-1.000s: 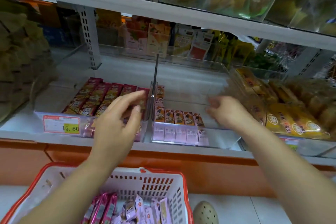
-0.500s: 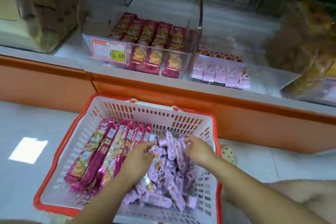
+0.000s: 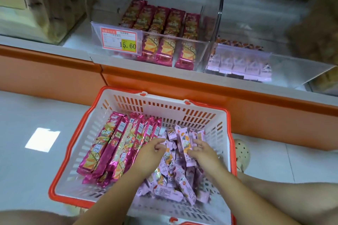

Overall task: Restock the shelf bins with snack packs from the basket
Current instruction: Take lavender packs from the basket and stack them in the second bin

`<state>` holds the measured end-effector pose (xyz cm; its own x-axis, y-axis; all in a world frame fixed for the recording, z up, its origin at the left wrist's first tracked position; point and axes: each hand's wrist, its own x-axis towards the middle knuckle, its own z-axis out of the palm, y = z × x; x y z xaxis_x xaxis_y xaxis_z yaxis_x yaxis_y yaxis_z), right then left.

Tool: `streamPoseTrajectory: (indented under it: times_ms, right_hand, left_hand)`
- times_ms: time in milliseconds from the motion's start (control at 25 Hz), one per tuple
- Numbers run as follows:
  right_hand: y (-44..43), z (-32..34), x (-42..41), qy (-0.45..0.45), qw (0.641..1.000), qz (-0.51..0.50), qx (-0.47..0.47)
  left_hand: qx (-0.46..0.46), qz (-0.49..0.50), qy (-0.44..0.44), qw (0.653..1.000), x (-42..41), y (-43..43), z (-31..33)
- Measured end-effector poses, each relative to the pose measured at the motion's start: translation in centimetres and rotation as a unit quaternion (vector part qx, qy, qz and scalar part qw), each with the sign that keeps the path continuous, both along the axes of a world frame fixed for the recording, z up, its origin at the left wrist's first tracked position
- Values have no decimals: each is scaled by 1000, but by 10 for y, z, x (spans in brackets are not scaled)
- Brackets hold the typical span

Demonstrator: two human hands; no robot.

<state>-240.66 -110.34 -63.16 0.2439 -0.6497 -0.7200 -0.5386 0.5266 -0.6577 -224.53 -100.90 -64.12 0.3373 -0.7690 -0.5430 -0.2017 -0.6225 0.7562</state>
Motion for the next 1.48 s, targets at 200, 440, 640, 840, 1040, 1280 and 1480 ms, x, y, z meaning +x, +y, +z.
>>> streamPoseTrajectory:
  times_ms: [200,440,640,840,1040,1280,1480]
  right_hand:
    - [13,26,-12,-163,985,-14,53]
    - [20,36,-21,-218,974,-18,54]
    - [18,49,-24,-201,979,-26,29]
    - [7,95,-23,-178,978,7,-104]
    - [-65,227,-49,-197,909,1,-367]
    - [-173,298,-51,158,849,42,-502]
    - [-226,255,-27,449,761,302,-358]
  left_hand:
    - [-35,79,207,975,-8,-15,17]
    - [-76,77,236,966,-14,-24,40]
    - [-91,69,222,968,-18,-24,50]
    - [-178,48,188,965,-23,-37,101]
    - [-416,9,-48,908,-10,-80,221]
    - [-395,-25,-338,854,16,-171,268]
    - [-352,-31,-297,887,31,-191,240]
